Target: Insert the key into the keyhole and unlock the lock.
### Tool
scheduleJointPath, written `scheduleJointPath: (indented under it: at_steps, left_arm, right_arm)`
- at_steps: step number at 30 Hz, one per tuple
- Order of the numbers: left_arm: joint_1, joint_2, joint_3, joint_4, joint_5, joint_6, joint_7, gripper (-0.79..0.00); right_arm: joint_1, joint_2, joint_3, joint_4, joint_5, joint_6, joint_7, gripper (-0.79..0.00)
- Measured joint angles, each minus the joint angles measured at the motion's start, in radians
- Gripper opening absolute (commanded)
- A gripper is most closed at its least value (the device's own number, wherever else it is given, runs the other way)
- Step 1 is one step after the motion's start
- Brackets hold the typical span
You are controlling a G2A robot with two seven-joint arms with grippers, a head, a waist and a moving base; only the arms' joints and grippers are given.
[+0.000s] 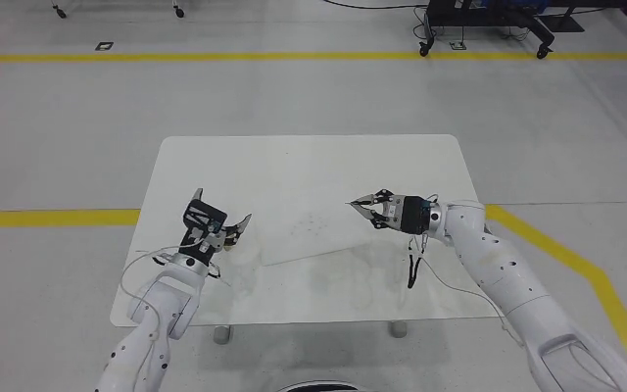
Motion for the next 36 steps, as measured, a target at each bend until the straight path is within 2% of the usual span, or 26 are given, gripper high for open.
scheduleJointPath:
  at_steps: [5,7,10,14,15,17,18,21,23,25,27,29,30,33,36]
  left_arm:
    - [0.007,-0.001,0.007,0.000,0.006,0.003,-0.001,0.000]
    - [0.027,-0.004,0.019,-0.011,-0.048,-0.050,0.008,0.000]
    - [0.026,-0.002,-0.005,0.004,-0.298,-0.235,-0.007,0.000]
    - [-0.033,0.008,-0.036,0.085,-0.688,-0.519,-0.108,0.000]
    - [-0.057,0.012,-0.037,0.121,-0.802,-0.599,-0.156,0.000]
    - [-0.094,0.019,-0.021,0.183,-0.990,-0.703,-0.245,0.000]
    - [-0.125,0.025,-0.002,0.227,-1.128,-0.746,-0.323,0.000]
    - [-0.206,0.038,0.033,0.295,-1.439,-0.748,-0.575,0.000]
    - [-0.199,0.038,0.033,0.292,-1.535,-0.743,-0.659,0.000]
    - [-0.190,0.038,0.032,0.290,-1.551,-0.743,-0.656,0.000]
    - [-0.186,0.037,0.037,0.287,-1.475,-0.745,-0.571,0.000]
    - [-0.172,0.036,0.075,0.293,-1.425,-0.744,-0.532,0.000]
    - [-0.178,0.038,0.098,0.310,-1.434,-0.743,-0.549,0.000]
    - [-0.200,0.045,0.100,0.350,-1.602,-0.779,-0.647,0.000]
    - [-0.200,0.047,0.093,0.356,-1.742,-0.840,-0.634,0.000]
  right_arm:
    - [0.000,0.000,0.000,0.000,0.000,0.000,0.000,-0.785]
    - [-0.005,-0.003,-0.008,-0.010,0.019,-0.006,0.030,-0.785]
    - [0.008,-0.015,-0.036,-0.023,0.088,-0.079,0.089,-0.785]
    - [0.042,-0.038,-0.090,0.002,0.236,-0.155,0.153,-0.785]
    - [0.054,-0.044,-0.106,0.013,0.292,-0.176,0.175,-0.785]
    - [0.069,-0.052,-0.130,0.031,0.368,-0.198,0.198,-0.785]
    - [0.077,-0.056,-0.150,0.045,0.410,-0.200,0.201,-0.785]
    - [0.097,-0.057,-0.184,0.074,0.455,-0.199,0.202,-0.785]
    - [0.098,-0.056,-0.184,0.074,0.450,-0.199,0.202,-0.785]
    - [0.097,-0.056,-0.183,0.073,0.448,-0.199,0.202,-0.785]
    - [0.097,-0.056,-0.182,0.073,0.449,-0.199,0.202,-0.785]
    - [0.093,-0.057,-0.185,0.068,0.453,-0.199,0.202,-0.785]
    - [0.081,-0.059,-0.194,0.048,0.473,-0.199,0.200,-0.785]
    - [0.057,-0.063,-0.234,0.007,0.568,-0.199,0.210,-0.785]
    - [0.068,-0.069,-0.314,-0.011,0.702,-0.199,0.230,-0.785]
